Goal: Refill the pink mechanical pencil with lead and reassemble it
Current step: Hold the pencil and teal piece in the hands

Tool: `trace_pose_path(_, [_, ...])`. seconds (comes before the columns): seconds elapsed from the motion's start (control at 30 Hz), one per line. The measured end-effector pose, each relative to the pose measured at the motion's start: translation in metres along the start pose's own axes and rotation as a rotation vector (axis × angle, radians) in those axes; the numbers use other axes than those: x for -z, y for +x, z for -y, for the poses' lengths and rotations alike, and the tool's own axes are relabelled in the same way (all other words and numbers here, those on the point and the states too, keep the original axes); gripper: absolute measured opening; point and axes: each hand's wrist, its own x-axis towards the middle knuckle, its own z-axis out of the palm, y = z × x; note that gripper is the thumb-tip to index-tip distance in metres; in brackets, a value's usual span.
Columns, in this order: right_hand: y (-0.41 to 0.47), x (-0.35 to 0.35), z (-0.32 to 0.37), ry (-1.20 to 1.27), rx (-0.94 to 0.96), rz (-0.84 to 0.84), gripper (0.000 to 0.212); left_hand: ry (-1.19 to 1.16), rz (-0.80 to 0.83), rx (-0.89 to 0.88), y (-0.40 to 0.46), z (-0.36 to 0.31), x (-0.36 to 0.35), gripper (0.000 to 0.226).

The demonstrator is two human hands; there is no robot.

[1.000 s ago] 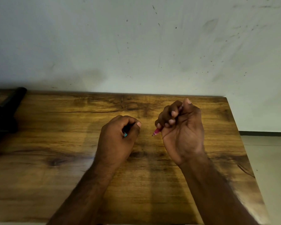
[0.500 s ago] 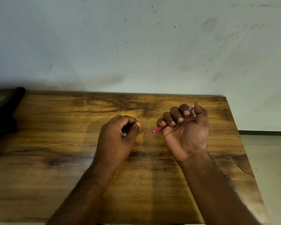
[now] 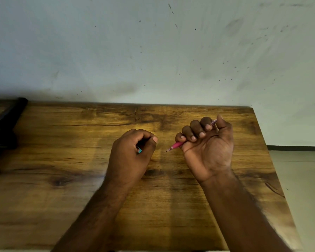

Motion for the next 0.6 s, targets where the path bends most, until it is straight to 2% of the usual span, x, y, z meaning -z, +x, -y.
trace_pose_path(0.6, [0.0, -0.0007, -0.0017, -0.004, -0.023, -0.004, 0.045, 0.01, 0.002, -0.012, 0.0, 0.0004, -0.001, 0.006])
